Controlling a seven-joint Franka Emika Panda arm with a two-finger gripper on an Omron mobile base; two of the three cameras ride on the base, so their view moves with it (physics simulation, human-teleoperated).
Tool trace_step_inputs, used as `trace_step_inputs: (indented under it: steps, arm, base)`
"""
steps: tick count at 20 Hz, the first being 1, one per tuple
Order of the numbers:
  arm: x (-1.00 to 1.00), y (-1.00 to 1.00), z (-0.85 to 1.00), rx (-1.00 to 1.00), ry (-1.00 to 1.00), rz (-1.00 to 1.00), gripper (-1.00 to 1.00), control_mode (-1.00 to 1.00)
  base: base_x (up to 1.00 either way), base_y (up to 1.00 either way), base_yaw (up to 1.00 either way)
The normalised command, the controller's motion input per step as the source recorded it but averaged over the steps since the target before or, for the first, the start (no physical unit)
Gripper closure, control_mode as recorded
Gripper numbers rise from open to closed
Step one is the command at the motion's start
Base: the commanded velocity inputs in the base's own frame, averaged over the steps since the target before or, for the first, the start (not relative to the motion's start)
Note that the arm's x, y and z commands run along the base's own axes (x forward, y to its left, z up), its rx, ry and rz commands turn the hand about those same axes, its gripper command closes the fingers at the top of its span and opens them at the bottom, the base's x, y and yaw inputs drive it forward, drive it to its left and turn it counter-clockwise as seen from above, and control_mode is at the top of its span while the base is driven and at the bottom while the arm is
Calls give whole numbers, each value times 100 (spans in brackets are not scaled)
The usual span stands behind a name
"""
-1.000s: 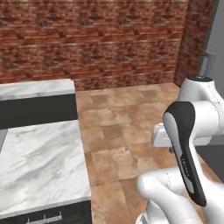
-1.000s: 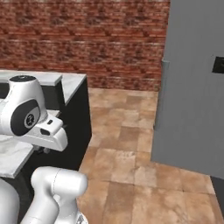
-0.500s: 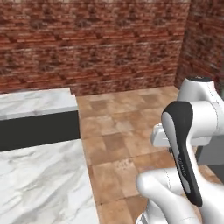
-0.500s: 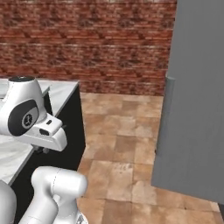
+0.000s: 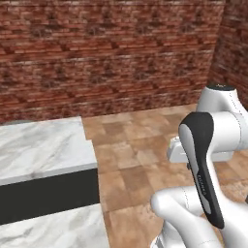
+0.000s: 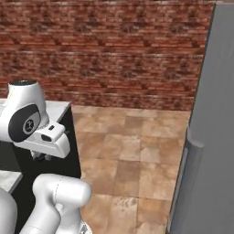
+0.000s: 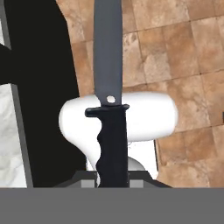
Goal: Retrieve the butter from the fridge and place it on a plate on the dining table. Then retrieve the butter knife by the fridge and place it near the plate.
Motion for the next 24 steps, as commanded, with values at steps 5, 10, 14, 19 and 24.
trace_step_inputs:
  steps: [5, 10, 14, 19, 24]
  arm:
    - [0, 0, 0, 0, 0, 0, 100, 100]
    - [0, 0, 0, 0, 0, 0, 100, 100]
    - [0, 0, 0, 0, 0, 0, 100, 100]
    - [0, 0, 0, 0, 0, 0, 100, 100]
    - [0, 0, 0, 0, 0, 0, 100, 100]
  base:
    - [100, 14, -8]
    - [100, 9, -7]
    - [100, 10, -4]
    - [100, 1, -1]
    - [100, 1, -1]
